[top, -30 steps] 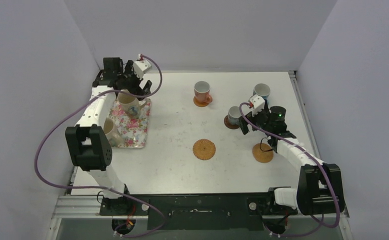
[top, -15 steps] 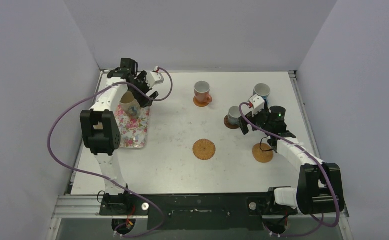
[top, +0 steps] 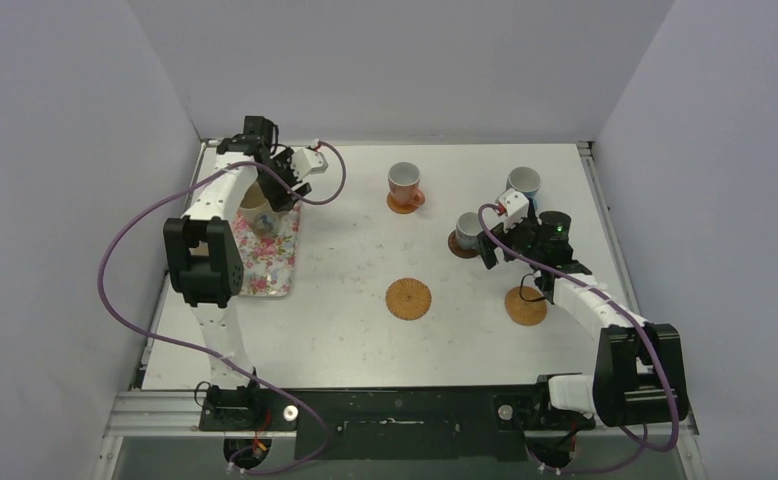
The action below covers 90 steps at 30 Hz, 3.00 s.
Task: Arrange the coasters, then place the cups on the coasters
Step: Pick up the cup from the tray, then place the cup at the center of the board.
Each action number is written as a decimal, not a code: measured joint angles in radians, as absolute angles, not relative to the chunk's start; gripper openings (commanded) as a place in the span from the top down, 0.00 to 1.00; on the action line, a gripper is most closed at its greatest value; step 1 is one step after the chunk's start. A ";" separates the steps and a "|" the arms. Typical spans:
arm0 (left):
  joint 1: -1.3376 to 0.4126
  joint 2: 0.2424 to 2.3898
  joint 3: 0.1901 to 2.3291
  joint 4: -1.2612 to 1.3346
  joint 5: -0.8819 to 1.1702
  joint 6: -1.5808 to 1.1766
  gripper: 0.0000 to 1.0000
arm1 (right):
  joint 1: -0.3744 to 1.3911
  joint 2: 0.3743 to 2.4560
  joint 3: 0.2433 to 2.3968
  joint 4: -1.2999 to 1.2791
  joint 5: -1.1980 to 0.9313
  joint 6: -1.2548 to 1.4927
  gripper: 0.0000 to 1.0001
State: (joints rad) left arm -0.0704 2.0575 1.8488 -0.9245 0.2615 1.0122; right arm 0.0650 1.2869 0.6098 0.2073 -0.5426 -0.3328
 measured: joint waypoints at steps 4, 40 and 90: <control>-0.071 2.060 1.852 -0.923 0.243 1.018 0.47 | 0.065 1.287 0.610 0.207 -0.543 -0.333 0.00; -0.071 1.889 1.847 -0.907 0.222 0.919 1.00 | 0.065 1.287 0.612 0.207 -0.543 -0.332 0.00; -0.659 2.079 1.994 -1.190 -0.137 0.974 1.00 | 0.065 1.287 0.611 0.207 -0.542 -0.332 0.00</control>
